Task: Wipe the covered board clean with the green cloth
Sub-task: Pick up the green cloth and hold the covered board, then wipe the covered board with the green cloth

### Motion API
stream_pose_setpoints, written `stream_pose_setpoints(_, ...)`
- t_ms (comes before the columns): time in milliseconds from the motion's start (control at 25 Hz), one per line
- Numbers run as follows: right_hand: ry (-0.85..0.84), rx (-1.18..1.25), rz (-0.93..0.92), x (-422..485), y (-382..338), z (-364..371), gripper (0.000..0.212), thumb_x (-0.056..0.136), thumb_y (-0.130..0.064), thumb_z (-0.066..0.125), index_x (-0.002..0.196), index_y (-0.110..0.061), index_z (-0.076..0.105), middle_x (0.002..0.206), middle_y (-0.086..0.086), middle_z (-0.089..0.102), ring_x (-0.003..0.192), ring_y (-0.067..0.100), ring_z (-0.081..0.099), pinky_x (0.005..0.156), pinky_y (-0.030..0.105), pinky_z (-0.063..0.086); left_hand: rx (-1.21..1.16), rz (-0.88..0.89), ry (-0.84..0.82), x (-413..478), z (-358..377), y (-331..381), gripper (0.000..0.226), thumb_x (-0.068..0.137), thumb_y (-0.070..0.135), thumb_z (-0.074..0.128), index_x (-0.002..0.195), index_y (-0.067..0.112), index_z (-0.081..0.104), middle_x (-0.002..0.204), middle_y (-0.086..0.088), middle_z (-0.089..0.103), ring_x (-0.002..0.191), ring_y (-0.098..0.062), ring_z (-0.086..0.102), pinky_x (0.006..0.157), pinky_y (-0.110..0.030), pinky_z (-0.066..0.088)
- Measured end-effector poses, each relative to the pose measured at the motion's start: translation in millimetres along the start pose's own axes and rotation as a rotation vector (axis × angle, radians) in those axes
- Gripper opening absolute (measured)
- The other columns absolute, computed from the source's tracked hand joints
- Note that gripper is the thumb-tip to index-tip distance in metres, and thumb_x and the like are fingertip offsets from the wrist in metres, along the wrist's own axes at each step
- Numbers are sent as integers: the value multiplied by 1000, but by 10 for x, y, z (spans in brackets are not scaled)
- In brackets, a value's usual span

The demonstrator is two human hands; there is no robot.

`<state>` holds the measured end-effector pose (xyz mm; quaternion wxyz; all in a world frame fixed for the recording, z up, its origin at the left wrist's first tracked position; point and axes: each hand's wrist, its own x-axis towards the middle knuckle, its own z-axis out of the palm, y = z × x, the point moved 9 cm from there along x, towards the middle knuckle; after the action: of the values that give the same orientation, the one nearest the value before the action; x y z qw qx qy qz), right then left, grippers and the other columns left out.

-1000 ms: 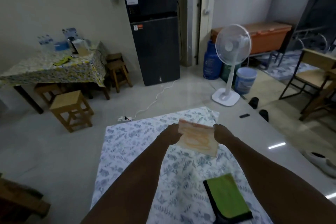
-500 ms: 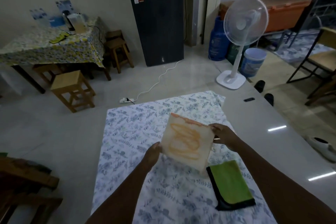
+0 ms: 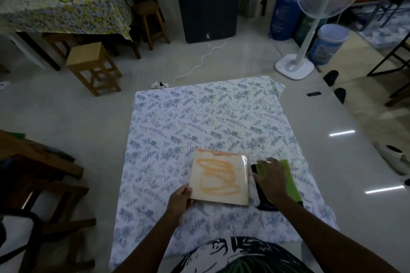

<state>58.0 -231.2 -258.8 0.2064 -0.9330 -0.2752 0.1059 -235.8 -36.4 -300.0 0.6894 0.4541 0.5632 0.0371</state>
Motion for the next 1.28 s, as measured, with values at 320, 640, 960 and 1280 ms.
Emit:
stream_pose_setpoints(320, -67, -217, -40, -254, 191, -70, 44, 79, -18, 71, 121, -26, 60, 131, 13, 54, 115, 45, 44, 78, 60, 49, 785, 444, 150, -279, 144, 218, 16, 88, 12, 63, 79, 20, 52, 79, -3, 57, 78, -18, 55, 73, -30, 43)
stream_pose_setpoints(640, 87, -48, -327, -57, -462, -275, 39, 82, -6, 45, 117, -6, 62, 120, 11, 60, 113, 26, 48, 83, 41, 43, 1477, 535, -123, -144, 425, 286, 114, 75, 60, 67, 155, 8, 5, 166, -3, 0, 151, -30, 7, 118, -47, 30)
stream_pose_setpoints(960, -277, -388, -432, -579, -885, 497, 53, 92, -40, 45, 143, -35, 31, 153, 3, 32, 132, 42, 34, 88, 53, 46, 1561, 512, -136, -57, 460, 219, 113, 76, 55, 69, 155, 9, 2, 166, -2, -7, 152, -32, 1, 120, -52, 21)
stream_pose_setpoints(1280, -237, -290, -385, -103, -981, 356, 56, 86, 0, 52, 135, -26, 44, 148, -2, 35, 127, 34, 33, 92, 46, 47, 1636, 538, -87, -98, 465, 250, 109, 78, 52, 69, 155, 13, 3, 166, 0, -5, 152, -30, 4, 121, -51, 16)
